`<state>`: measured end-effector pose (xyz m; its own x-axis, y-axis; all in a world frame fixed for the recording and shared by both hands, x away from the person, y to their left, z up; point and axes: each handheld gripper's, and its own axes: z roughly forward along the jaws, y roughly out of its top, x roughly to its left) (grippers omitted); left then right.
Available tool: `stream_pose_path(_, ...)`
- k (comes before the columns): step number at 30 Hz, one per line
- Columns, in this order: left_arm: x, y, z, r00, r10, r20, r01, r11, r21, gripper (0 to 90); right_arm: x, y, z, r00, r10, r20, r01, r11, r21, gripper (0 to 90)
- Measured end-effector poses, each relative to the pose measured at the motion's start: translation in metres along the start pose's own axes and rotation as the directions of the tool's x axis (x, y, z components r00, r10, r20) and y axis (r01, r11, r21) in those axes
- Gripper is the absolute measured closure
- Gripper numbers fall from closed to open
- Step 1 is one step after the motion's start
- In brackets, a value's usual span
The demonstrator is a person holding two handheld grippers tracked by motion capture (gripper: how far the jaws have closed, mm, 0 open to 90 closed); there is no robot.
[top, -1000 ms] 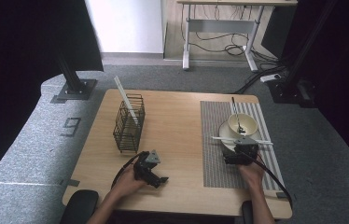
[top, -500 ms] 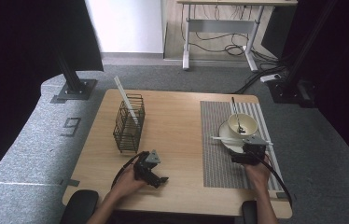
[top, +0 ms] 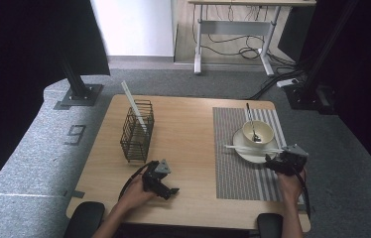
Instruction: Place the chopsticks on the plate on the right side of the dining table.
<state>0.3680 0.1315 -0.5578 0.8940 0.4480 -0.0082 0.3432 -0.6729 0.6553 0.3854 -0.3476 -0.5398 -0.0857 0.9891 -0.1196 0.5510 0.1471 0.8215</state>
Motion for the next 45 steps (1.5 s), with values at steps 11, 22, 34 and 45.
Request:
stream_pose_path(11, 0.0, 0.0, 0.0, 1.0, 0.0, 0.0, 0.0, 1.0, 0.0, 0.0, -0.01, -0.004, 0.012, 0.9995, 0.029, 0.009, -0.03, 0.999, 0.027, 5.1)
stream_pose_path(22, 0.0, 0.0, 0.0, 1.0, 0.001, 0.0, -0.001, 1.0, 0.001, 0.0, -0.009, -0.005, 0.014, 0.9995, 0.031, -0.012, -0.03, 0.999, 0.028, 7.7)
stream_pose_path(34, 0.0, 0.0, 0.0, 1.0, 0.001, 0.0, -0.001, 1.0, 0.001, 0.0, -0.01, -0.005, 0.016, 0.9994, 0.033, -0.012, -0.032, 0.999, 0.028, 7.6)
stream_pose_path(45, 0.0, 0.0, 0.0, 1.0, 0.001, 0.0, -0.001, 1.0, 0.001, 0.0, -0.009, -0.005, 0.017, 0.9993, 0.032, -0.019, -0.032, 0.999, 0.028, 7.5)
